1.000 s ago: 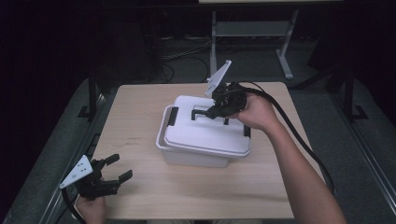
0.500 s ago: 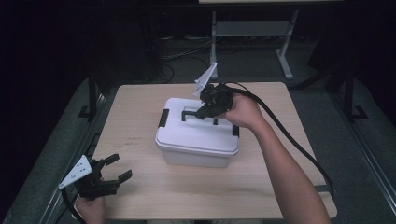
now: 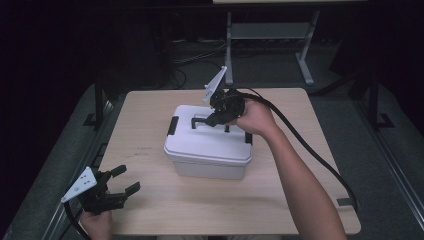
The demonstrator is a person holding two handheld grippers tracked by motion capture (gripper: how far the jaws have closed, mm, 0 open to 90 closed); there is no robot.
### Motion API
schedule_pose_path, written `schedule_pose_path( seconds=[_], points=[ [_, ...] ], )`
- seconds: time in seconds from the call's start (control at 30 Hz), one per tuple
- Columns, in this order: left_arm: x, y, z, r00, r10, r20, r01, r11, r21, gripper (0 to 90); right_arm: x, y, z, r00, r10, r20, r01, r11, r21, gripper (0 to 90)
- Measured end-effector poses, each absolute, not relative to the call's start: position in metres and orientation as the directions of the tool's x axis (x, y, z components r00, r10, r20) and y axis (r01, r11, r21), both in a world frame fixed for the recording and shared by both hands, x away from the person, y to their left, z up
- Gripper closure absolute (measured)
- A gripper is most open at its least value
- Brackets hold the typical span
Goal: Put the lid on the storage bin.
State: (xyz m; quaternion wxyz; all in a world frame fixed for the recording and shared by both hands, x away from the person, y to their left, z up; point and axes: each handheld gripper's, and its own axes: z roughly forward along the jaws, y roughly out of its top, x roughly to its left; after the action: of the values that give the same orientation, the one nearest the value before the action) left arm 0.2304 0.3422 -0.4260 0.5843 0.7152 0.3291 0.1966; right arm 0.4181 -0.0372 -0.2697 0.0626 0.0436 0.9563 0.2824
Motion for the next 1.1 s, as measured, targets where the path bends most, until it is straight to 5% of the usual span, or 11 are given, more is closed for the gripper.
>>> schedule_pose_path(
  seconds=[1.1],
  points=[
    [0.23,0.345,-0.426,0.7,0.706,-0.107,0.245,-0.096,0.965,15.7,0.425,-0.034,-0.288,-0.992,0.112,-0.06,0.061,0.835,0.547,84.1]
  ],
)
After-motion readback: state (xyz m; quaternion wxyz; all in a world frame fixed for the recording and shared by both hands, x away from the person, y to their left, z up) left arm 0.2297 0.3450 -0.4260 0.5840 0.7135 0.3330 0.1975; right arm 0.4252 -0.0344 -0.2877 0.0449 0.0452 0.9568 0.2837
